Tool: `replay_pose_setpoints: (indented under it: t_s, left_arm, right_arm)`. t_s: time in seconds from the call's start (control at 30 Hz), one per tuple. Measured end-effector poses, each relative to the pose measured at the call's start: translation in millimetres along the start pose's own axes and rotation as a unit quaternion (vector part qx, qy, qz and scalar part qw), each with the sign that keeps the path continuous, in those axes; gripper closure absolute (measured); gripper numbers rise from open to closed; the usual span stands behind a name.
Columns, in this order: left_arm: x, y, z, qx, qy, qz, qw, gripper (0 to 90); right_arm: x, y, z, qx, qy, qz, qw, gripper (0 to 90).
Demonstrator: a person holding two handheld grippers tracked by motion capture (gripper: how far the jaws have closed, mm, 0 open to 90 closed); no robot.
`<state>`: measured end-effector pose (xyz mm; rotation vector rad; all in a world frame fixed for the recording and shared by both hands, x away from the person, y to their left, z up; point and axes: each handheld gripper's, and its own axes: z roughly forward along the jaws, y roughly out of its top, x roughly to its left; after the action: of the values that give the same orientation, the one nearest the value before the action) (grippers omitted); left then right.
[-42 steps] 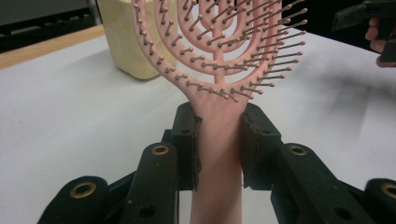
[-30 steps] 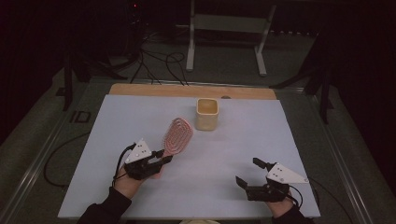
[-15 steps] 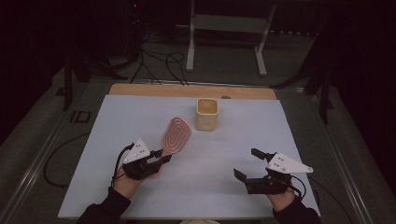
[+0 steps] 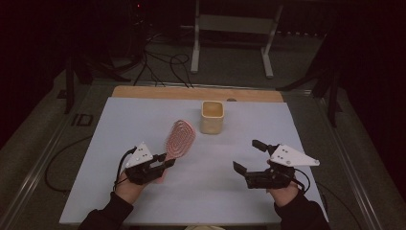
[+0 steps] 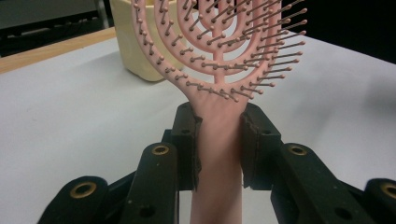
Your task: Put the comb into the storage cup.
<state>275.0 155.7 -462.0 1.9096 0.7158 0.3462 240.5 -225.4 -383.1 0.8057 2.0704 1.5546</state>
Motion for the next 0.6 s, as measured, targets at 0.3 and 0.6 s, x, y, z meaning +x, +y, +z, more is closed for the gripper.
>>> replay_pose_setpoints:
  t_s: [0.3,0.6]
  left_arm:
    - [-1.2,0.0,0.3,-0.002,0.001,0.002,1.0,71.3]
    - [-1.5,0.2,0.2,-0.008,0.0,0.002,1.0,71.4]
  right_arm:
    - [1.1,14.5,9.1,-0.01,0.0,0.001,0.9999,7.7]
    - [4.7,34.5,38.3,-0.003,0.023,0.009,0.9997,7.7]
